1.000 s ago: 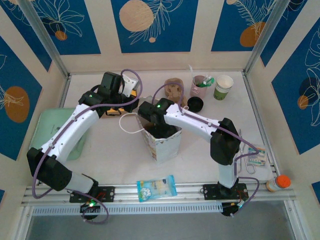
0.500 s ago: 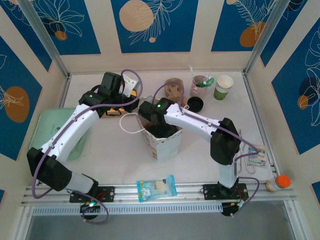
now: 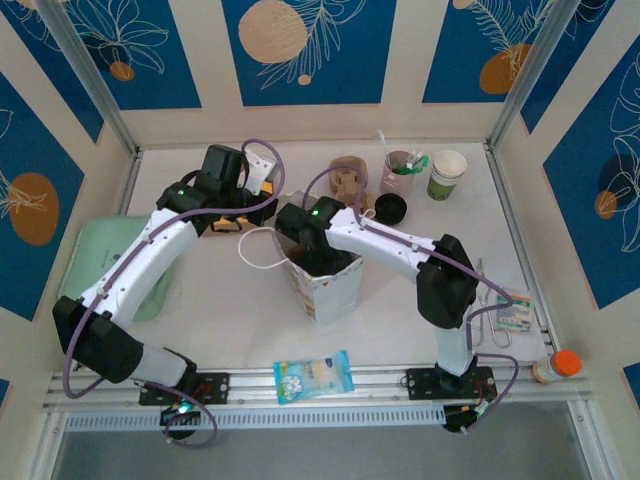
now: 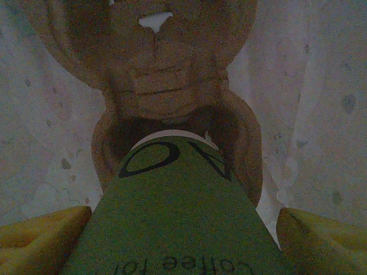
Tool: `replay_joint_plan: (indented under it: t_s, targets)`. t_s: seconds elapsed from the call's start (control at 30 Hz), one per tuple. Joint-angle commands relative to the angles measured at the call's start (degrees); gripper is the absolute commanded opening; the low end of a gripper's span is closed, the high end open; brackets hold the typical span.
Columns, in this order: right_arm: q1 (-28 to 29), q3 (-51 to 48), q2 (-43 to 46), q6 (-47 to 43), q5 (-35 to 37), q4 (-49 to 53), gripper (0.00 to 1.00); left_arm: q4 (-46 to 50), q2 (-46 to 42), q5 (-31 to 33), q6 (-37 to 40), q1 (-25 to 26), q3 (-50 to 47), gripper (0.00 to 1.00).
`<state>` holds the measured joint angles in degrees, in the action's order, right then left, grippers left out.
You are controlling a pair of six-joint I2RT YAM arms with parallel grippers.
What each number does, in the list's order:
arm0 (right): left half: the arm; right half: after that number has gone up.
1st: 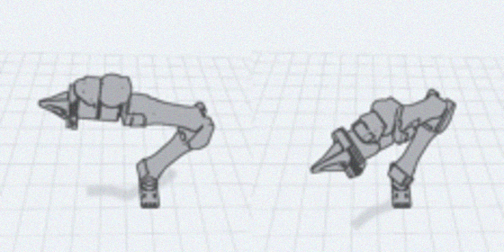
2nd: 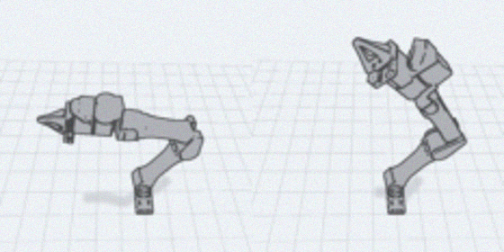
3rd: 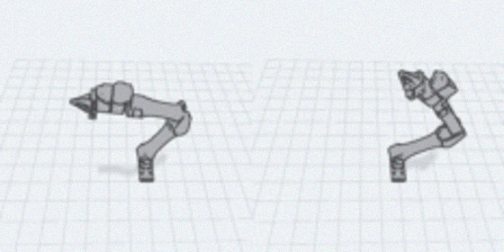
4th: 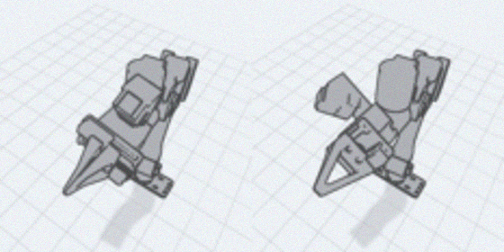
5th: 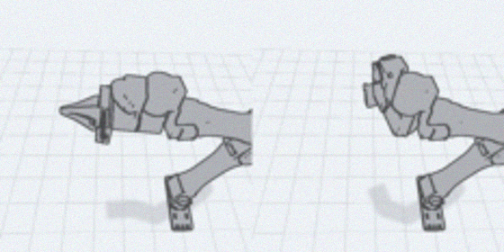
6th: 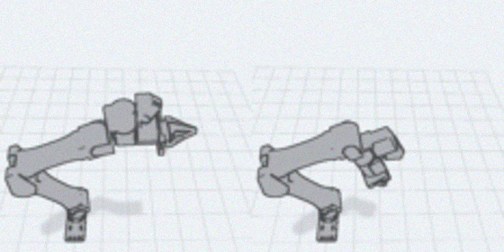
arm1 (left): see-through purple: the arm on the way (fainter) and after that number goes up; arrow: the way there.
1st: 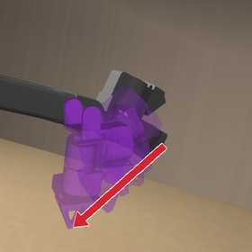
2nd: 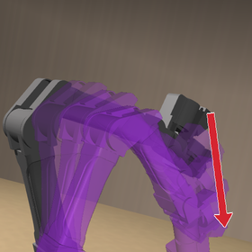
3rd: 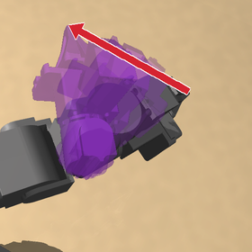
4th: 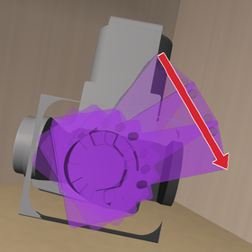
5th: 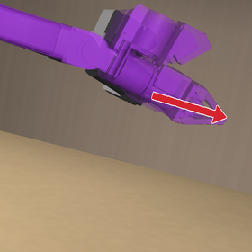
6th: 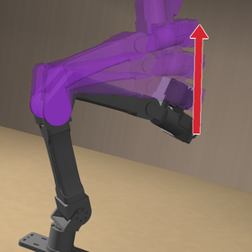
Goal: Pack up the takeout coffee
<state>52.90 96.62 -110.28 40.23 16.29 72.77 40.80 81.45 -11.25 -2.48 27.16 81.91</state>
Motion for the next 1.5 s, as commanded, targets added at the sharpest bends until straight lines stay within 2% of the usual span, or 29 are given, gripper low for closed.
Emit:
replay_joint_plan:
  t_s: [0.0, 1.47]
  targets:
    - [0.1, 0.8, -0.6, -0.7, 0.1, 0.1, 0.37, 1.6, -1.4, 0.9, 1.1, 0.6, 0.7, 0.09]
    - [-0.3, -2.9, -1.3, -0.2, -0.7, -1.6, 0.36, 1.0, -2.0, 0.8, 1.2, 0.6, 0.0, 0.09]
